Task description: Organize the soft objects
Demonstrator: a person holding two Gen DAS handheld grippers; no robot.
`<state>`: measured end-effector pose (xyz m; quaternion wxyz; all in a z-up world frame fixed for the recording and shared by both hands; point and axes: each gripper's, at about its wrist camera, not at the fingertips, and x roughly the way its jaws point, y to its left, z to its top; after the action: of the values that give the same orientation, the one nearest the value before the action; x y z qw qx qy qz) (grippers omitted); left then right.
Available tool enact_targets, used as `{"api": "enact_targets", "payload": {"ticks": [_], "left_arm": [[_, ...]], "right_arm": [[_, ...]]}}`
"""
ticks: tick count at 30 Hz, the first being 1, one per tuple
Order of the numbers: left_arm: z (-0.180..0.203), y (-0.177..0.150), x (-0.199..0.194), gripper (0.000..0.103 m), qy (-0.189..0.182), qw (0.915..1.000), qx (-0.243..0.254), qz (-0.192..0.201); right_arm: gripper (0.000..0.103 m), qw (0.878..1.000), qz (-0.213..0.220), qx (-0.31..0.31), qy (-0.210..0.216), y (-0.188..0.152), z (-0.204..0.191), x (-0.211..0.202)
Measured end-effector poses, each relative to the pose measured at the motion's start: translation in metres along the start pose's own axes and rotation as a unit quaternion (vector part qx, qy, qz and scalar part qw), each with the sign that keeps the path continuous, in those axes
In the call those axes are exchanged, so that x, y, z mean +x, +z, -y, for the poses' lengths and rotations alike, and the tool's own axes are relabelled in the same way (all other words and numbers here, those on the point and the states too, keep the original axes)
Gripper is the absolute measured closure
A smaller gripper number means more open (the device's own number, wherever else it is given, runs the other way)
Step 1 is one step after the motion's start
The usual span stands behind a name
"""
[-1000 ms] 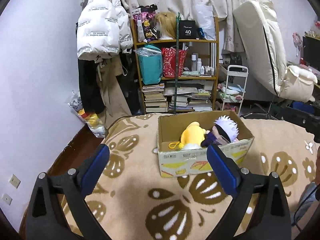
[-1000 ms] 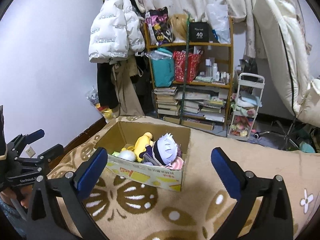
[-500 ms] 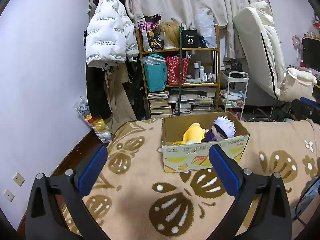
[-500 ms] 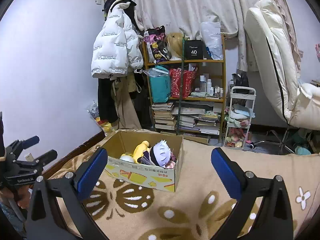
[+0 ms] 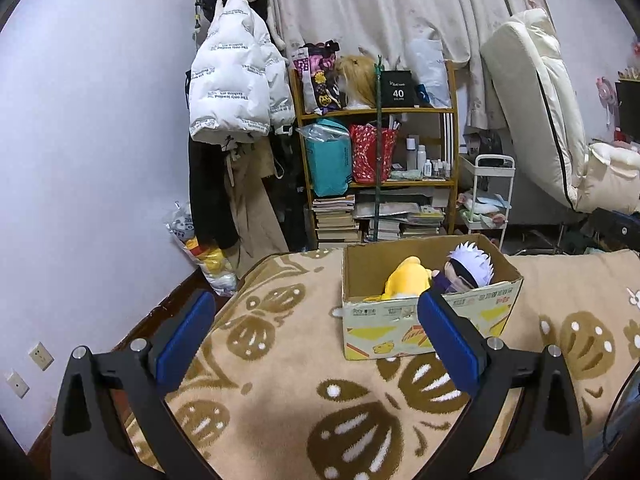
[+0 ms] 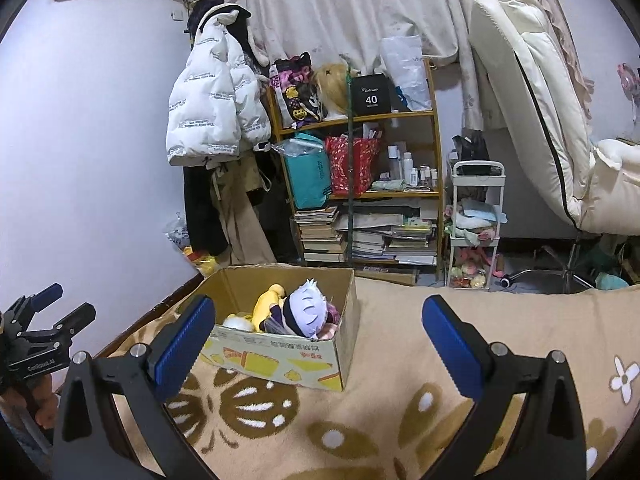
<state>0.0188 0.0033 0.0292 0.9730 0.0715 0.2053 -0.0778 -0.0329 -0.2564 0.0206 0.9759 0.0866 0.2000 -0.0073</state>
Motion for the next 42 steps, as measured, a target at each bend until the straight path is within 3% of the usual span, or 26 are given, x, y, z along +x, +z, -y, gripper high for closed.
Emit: {"api": "enact_targets", "payload": {"ticks": [42], "left_arm": [[0.0014, -0.0023, 0.0011, 0.003, -0.005, 1.0, 0.006, -0.006]], "right_arm": [[0.0, 1.0, -0.011, 0.016, -0.006, -0.0042, 0.0011, 0.0077]]}}
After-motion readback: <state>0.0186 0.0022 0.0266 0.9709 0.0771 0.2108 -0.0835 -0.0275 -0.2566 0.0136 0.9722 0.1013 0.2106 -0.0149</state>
